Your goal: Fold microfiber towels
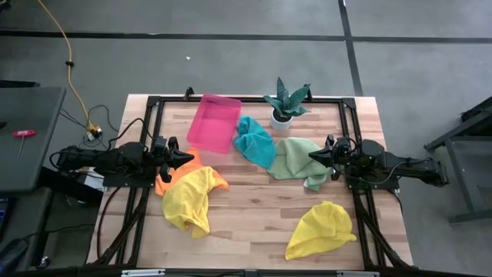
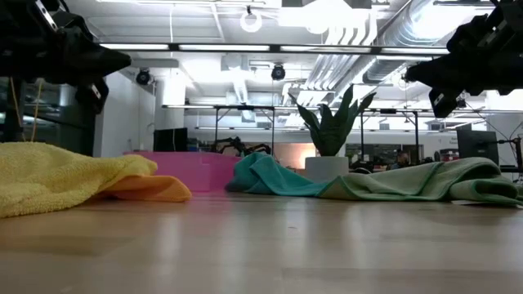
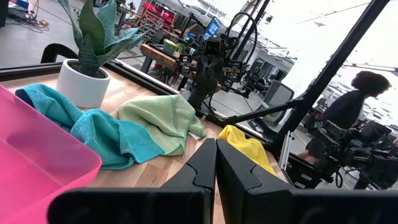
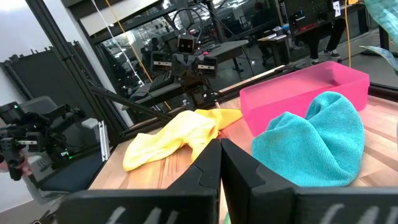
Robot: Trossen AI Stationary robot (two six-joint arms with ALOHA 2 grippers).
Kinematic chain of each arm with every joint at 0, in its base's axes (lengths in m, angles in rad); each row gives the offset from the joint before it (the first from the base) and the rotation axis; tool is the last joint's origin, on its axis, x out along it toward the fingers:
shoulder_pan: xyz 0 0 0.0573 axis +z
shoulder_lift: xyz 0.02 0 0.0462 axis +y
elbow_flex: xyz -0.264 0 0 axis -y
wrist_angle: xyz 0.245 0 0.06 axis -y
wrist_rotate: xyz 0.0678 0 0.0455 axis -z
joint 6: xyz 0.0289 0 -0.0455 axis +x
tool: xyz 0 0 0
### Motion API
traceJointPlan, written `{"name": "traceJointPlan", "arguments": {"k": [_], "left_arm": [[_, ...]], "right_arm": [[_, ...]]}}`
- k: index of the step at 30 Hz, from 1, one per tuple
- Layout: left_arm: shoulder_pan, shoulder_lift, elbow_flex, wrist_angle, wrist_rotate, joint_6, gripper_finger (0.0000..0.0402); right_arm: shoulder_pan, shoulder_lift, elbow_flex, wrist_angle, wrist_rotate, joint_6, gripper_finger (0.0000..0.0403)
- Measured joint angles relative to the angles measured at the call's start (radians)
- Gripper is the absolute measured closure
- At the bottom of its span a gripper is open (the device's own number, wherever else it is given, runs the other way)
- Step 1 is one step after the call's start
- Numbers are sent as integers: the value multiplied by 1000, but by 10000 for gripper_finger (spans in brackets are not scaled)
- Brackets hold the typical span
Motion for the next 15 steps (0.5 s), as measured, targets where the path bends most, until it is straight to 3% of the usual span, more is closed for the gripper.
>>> {"name": "traceJointPlan", "arguments": {"k": [9, 13, 15], "left_arm": [[0, 0, 0, 61, -48, -74, 401], [1, 13, 0, 226, -175, -148, 401], [0, 32, 10, 280, -177, -148, 398]], "right_arm": [[0, 0, 0, 0, 0, 0, 402], [0, 0, 0, 0, 0, 0, 402], [0, 0, 0, 0, 0, 0, 402]]}}
